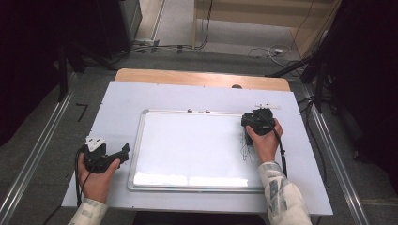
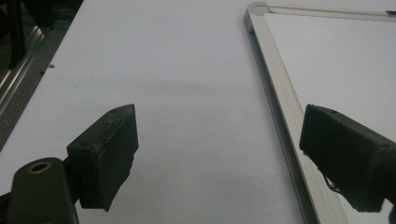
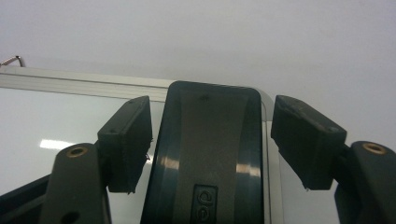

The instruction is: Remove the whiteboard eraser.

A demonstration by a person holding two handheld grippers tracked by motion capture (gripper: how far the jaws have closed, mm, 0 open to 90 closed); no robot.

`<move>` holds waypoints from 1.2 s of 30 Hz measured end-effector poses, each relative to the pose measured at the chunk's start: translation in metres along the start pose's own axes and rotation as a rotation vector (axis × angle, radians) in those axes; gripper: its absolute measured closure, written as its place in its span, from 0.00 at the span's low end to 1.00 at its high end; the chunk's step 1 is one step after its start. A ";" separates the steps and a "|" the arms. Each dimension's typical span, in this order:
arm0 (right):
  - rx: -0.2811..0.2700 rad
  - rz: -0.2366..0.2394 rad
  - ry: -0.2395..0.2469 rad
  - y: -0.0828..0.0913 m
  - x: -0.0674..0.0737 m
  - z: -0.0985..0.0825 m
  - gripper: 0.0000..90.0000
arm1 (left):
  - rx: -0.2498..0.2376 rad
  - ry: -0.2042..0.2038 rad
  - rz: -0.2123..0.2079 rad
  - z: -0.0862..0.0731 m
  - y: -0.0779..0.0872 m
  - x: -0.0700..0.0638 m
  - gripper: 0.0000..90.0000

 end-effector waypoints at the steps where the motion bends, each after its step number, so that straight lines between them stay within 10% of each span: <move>1: 0.000 -0.004 -0.002 -0.001 0.000 0.000 0.33 | 0.000 0.000 0.000 0.000 0.000 0.000 0.14; 19: 0.057 -0.011 -0.017 -0.008 0.002 -0.003 0.41 | 0.000 0.000 -0.002 0.000 0.000 -0.001 0.14; 36: -0.023 0.000 -0.011 0.005 0.003 0.002 0.43 | 0.002 0.000 -0.002 0.000 0.000 0.000 0.14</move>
Point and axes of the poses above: each handheld gripper's, and its own axes: y roughly backward along the jaws, z roughly out of its top, x roughly to its left, the point moved 1 cm from there along -y, roughly forward along the jaws, and after that the axes turned 13 degrees about -x, right-handed, at the moved point
